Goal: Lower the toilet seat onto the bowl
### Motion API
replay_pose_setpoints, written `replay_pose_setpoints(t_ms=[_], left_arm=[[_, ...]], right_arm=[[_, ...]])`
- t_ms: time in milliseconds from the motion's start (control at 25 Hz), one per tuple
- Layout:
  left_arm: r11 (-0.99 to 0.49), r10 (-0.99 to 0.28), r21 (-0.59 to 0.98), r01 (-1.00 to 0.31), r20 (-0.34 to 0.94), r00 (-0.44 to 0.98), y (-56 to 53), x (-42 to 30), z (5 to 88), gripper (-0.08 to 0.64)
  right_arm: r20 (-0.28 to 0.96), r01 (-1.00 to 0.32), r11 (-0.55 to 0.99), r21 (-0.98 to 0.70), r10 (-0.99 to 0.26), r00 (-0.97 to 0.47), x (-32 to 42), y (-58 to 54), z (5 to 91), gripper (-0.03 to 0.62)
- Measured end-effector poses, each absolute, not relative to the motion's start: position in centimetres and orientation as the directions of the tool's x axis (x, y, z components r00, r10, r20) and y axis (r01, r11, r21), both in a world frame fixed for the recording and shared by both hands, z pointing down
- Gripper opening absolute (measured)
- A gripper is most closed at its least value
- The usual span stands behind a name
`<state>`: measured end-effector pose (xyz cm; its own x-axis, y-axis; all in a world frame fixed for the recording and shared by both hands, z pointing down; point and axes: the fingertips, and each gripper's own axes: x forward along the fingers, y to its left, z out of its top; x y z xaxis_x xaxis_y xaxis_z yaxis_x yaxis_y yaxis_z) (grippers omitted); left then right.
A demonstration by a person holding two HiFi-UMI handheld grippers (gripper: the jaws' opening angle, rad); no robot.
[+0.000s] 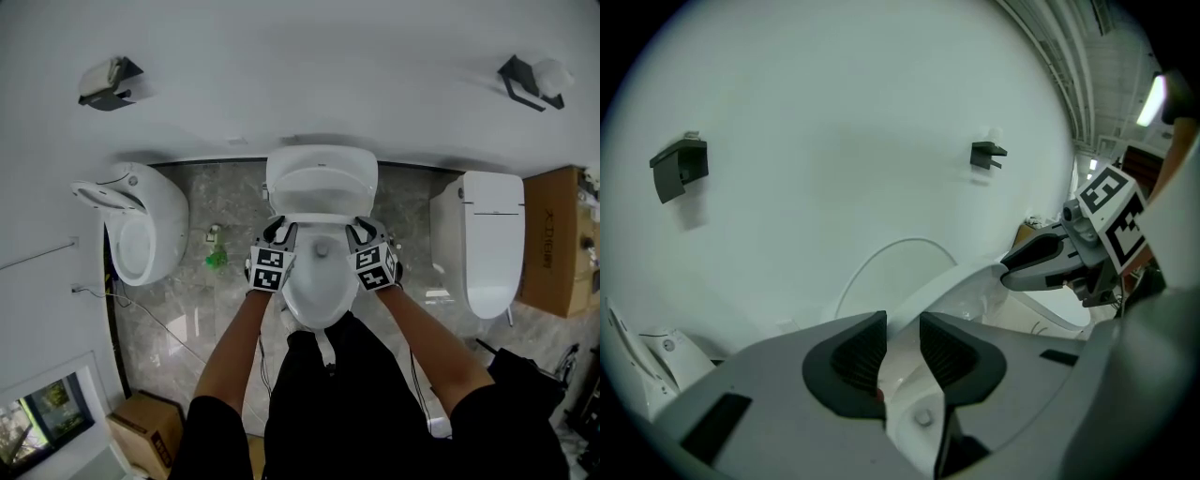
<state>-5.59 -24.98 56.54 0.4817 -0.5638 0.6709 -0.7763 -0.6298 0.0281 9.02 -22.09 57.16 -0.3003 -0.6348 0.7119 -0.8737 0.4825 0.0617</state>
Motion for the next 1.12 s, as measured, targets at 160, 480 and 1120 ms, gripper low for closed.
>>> replay_pose_setpoints(t_ms=[160, 480, 1120], left_arm=[[-0.659, -0.528, 0.051, -0.750, 0.679, 0.510, -23.4, -6.1, 56.5, 0.117], [-0.695, -0.513, 0.048, -0.718, 0.667, 0.541, -19.2, -7.0, 56.8, 0.117], [-0.732, -0.459, 0.072, -0.677, 0.683, 0.569, -10.4, -9.1, 58.8, 0.132]], right_arm=[[0.721, -0.881, 0.467, 0.071, -0.635, -0.278, 8.5, -20.6, 57.1, 0.095], [0.731, -0.901, 0.425, 0.091, -0.643, -0.230, 7.4, -16.3, 57.3, 0.095], [0.790, -0.943, 0.324, 0.077, -0.597, -0.141, 5.6, -7.8, 59.4, 0.098]])
